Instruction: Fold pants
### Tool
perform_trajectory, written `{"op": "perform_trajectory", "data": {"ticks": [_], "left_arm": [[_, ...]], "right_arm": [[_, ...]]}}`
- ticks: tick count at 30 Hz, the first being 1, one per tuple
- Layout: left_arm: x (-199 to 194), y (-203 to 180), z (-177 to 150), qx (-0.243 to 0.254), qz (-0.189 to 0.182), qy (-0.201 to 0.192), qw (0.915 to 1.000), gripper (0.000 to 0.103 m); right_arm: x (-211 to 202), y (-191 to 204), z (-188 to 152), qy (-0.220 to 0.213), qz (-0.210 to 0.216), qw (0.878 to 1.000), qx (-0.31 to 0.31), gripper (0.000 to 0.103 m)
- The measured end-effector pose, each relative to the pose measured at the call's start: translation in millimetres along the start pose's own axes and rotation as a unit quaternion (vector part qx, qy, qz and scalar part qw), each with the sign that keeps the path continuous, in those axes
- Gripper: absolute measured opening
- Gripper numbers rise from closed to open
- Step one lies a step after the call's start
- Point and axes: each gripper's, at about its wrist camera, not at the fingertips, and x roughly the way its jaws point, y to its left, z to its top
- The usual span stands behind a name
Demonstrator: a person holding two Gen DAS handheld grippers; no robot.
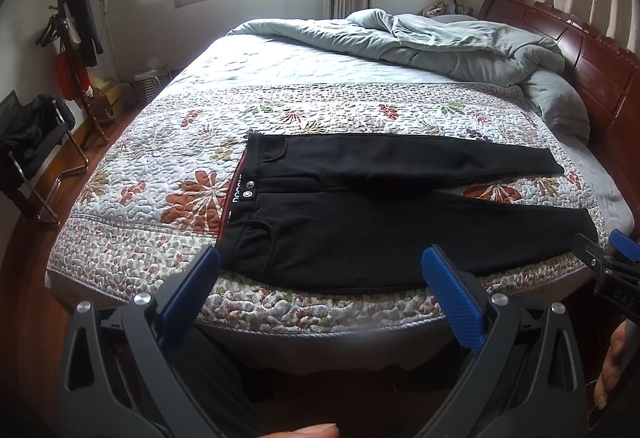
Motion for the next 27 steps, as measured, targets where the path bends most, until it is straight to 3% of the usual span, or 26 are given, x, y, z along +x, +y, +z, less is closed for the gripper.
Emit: {"op": "perform_trajectory", "data": {"ticks": [27], "left_arm": [[4.4, 4.9, -3.3, -0.001, 0.000, 0.001, 1.0000, 0.100]], "right_arm": [[3.2, 0.7, -2.7, 0.005, 0.001, 1.000, 0.000, 0.099]]}}
